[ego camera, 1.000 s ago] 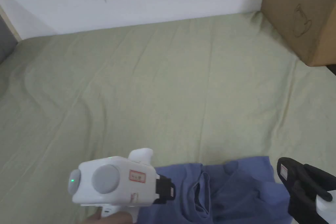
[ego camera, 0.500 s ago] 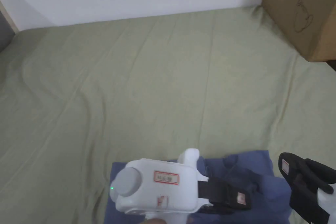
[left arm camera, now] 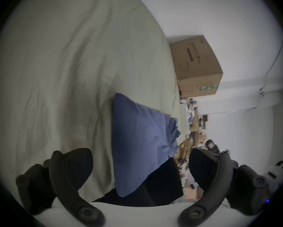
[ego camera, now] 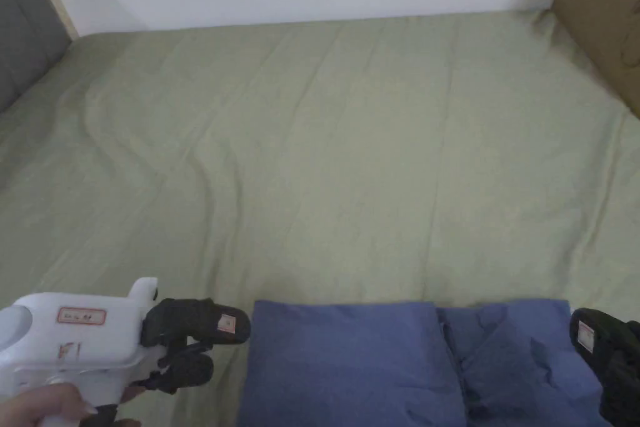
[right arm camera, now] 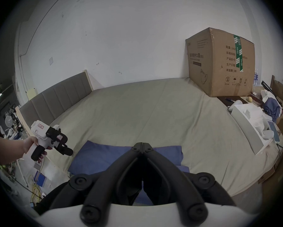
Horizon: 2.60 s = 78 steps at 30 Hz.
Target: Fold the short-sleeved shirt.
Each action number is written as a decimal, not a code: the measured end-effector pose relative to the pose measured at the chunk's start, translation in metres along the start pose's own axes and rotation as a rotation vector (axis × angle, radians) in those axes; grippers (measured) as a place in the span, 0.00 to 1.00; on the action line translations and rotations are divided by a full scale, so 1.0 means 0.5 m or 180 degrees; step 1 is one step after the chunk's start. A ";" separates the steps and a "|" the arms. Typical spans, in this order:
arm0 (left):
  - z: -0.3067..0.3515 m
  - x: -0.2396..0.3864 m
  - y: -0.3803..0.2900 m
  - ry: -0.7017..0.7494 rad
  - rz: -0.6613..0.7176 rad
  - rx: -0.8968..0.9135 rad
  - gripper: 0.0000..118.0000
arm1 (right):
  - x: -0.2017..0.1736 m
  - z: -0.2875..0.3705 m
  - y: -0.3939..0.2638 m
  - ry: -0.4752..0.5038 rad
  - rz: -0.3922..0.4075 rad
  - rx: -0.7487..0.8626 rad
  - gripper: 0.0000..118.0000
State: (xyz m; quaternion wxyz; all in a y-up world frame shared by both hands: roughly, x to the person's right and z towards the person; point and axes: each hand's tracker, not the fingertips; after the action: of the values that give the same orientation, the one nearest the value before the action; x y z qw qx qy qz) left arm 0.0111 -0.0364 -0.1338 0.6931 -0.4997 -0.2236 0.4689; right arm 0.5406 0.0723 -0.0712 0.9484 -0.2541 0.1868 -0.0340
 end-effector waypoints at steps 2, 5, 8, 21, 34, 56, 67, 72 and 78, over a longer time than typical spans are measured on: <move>-0.035 0.010 -0.031 -0.0191 0.0175 -0.0006 1.00 | -0.012 -0.006 0.001 0.0009 0.0082 -0.0038 0.00; -0.109 -0.034 -0.019 -0.0536 0.0495 -0.0212 1.00 | -0.024 -0.013 0.005 0.0025 0.0134 -0.0090 0.00; -0.168 -0.009 -0.022 -0.0836 0.0388 -0.0309 1.00 | -0.032 -0.016 0.013 0.0020 0.0149 -0.0109 0.00; -0.158 0.050 -0.041 0.0395 -0.0238 0.0031 0.07 | -0.032 -0.013 0.018 0.0017 0.0156 -0.0080 0.00; 0.014 0.280 -0.069 0.3020 -0.1165 0.0631 0.07 | -0.007 0.006 0.020 0.0116 0.0028 0.0135 0.00; -0.383 0.392 -0.105 0.0398 -0.0362 -0.0253 1.00 | 0.081 0.047 -0.008 -0.0127 -0.0338 0.0099 0.00; -0.329 0.428 -0.155 0.1308 -0.1411 0.0067 0.00 | 0.072 0.039 -0.004 -0.0078 -0.0300 0.0097 0.00; -0.493 0.409 -0.207 0.1453 -0.1696 -0.0365 0.00 | 0.081 0.043 -0.008 -0.0116 -0.0297 0.0068 0.00; -0.641 0.347 -0.215 0.1886 -0.1642 -0.0698 0.00 | 0.089 0.046 -0.016 -0.0207 -0.0180 0.0018 0.00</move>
State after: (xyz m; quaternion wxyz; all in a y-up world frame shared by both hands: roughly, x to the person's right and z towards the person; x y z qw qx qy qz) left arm 0.3864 -0.0463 -0.1928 0.7650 -0.6117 -0.1809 0.0888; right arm 0.5904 0.0691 -0.0639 0.9533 -0.2576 0.1484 -0.0530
